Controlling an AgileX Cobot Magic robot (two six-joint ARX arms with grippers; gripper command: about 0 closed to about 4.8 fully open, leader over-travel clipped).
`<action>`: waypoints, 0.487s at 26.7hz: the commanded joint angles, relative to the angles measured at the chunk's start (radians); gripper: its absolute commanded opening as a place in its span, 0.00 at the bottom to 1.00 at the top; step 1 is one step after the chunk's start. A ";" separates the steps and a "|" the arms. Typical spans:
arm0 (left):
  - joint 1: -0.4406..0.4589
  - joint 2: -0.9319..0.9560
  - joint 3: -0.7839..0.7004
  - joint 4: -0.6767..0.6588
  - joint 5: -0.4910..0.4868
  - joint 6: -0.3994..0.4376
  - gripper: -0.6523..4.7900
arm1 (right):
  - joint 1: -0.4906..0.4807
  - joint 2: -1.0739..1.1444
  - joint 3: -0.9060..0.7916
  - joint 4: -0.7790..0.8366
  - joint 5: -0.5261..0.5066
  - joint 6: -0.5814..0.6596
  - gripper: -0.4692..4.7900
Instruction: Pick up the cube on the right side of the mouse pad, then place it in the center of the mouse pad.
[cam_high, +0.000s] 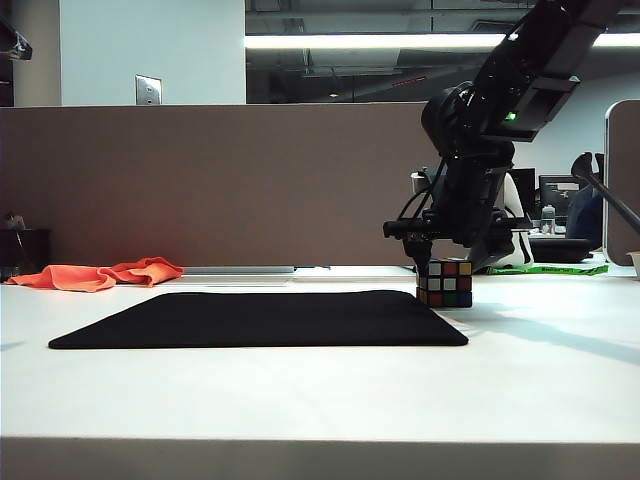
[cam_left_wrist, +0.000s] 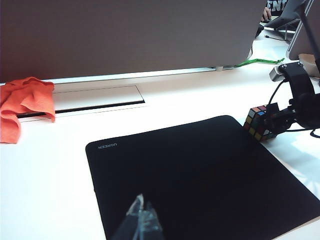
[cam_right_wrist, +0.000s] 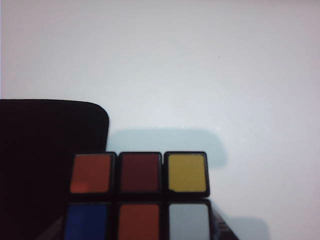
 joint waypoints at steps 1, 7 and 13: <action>-0.002 -0.001 0.005 0.013 0.007 -0.004 0.11 | 0.002 -0.002 0.004 0.004 -0.009 0.002 0.60; -0.002 -0.001 0.005 0.013 0.007 -0.004 0.11 | 0.002 -0.005 0.008 0.025 -0.048 0.002 0.60; -0.002 -0.001 0.005 0.013 0.006 -0.004 0.11 | 0.020 -0.012 0.008 0.030 -0.058 0.001 0.60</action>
